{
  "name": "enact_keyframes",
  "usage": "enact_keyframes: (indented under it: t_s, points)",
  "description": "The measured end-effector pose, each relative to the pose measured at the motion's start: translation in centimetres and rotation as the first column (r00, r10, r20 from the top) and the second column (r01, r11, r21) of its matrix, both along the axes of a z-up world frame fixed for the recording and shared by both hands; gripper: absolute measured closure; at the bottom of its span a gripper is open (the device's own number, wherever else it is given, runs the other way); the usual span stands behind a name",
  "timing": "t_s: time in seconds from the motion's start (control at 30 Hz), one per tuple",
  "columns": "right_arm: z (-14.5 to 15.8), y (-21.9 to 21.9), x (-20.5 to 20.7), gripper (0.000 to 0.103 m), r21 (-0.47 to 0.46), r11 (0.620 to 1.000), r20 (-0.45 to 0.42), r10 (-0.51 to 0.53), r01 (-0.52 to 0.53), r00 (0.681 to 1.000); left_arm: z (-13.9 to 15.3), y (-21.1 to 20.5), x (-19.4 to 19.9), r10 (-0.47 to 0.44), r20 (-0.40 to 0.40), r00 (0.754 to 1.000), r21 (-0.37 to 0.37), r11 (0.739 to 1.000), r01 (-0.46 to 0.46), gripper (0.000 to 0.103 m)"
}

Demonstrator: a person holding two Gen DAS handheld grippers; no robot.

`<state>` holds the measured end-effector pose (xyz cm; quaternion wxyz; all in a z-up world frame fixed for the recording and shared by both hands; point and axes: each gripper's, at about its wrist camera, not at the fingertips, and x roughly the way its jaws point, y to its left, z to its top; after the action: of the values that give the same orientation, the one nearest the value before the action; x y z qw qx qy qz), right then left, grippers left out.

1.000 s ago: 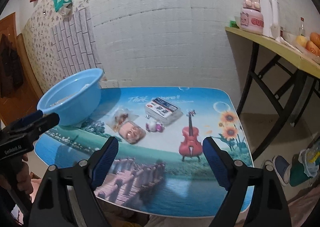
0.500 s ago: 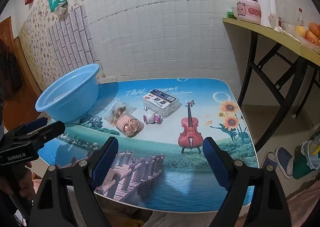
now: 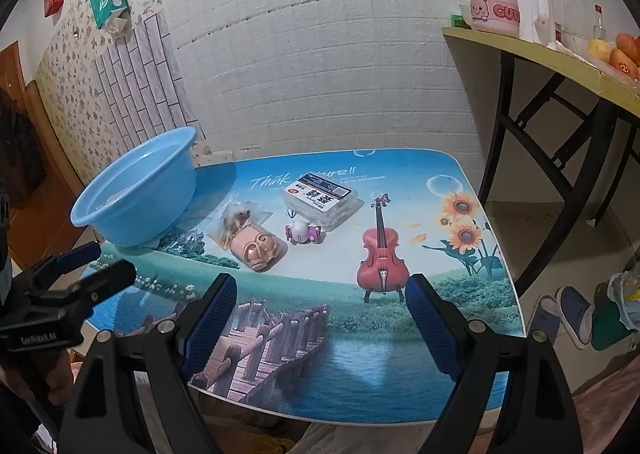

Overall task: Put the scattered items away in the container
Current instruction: 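Move both tools back over the table toward the remaining items, then grasp the pink case with left tool while right grasps the small figurine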

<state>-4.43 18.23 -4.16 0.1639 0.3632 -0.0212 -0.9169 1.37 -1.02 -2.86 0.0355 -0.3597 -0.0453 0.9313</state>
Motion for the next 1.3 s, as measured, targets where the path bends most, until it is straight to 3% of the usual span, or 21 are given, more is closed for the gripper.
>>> enact_keyframes:
  t_s: [0.37, 1.0, 1.3]
  points:
    - [-0.2, 0.3, -0.3, 0.015, -0.046, 0.999, 0.01, 0.006, -0.006, 1.0, -0.1, 0.7, -0.3, -0.023, 0.001, 1.0, -0.006, 1.0, 0.023, 0.0]
    - [0.1, -0.8, -2.4, 0.015, -0.063, 0.997, 0.008, 0.046, -0.045, 0.999, -1.7, 3.4, -2.7, -0.15, 0.009, 0.989, -0.045, 0.988, 0.15, 0.0]
    - [-1.2, -0.9, -4.5, 0.015, -0.046, 0.999, 0.055, 0.031, -0.029, 0.998, -2.8, 4.6, -4.9, -0.193, 0.023, 0.981, -0.084, 0.977, 0.194, 0.007]
